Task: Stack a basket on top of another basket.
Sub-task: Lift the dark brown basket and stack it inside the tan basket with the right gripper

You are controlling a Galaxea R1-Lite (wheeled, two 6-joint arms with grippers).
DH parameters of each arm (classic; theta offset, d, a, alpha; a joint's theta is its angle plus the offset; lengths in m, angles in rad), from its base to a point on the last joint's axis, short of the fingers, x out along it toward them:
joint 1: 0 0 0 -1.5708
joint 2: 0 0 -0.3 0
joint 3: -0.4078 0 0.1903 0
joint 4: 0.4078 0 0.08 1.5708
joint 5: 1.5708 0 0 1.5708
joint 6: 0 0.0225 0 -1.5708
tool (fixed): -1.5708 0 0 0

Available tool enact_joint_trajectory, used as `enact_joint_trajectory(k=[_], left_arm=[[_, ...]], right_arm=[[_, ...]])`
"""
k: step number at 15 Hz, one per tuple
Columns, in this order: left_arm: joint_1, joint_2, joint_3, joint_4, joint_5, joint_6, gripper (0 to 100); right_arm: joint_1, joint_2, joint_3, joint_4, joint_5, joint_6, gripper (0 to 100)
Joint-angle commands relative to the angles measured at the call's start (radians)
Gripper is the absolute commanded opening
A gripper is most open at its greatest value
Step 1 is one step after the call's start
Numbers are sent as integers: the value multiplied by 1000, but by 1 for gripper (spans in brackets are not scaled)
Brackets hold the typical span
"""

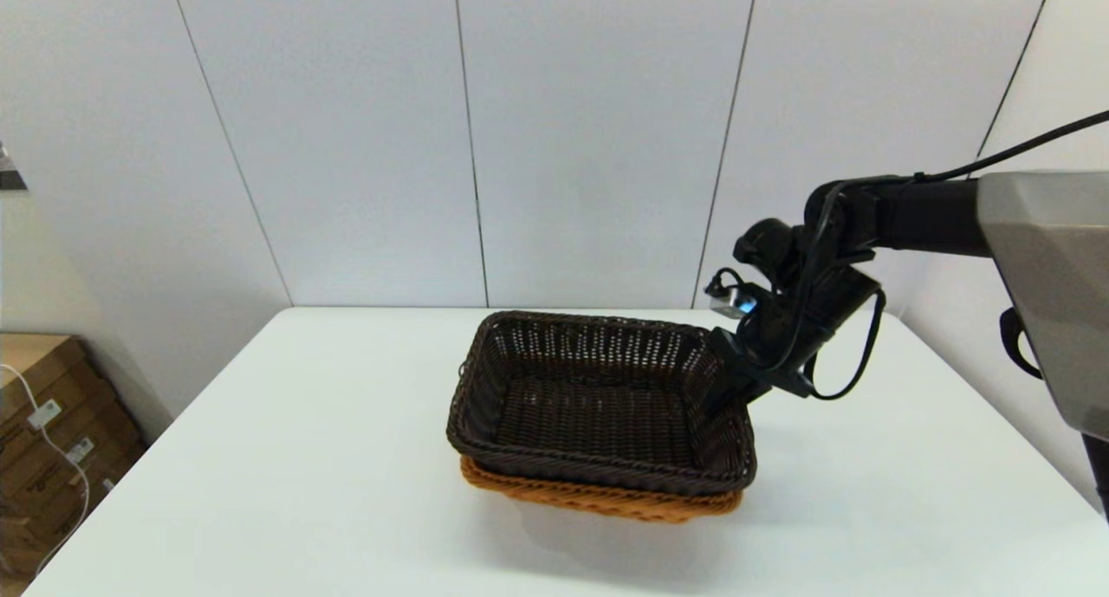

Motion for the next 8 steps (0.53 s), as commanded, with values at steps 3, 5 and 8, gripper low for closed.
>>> enact_joint_trajectory(k=[3, 5, 8], left_arm=[[0, 1, 2, 0, 0, 0, 100], [0, 1, 2, 0, 0, 0, 100], [0, 1, 2, 0, 0, 0, 100]], right_arm=[[4, -20, 0, 17, -27, -15, 100], [4, -48, 0, 14, -23, -31, 100], [-2, -118, 0, 9, 16, -52, 100]])
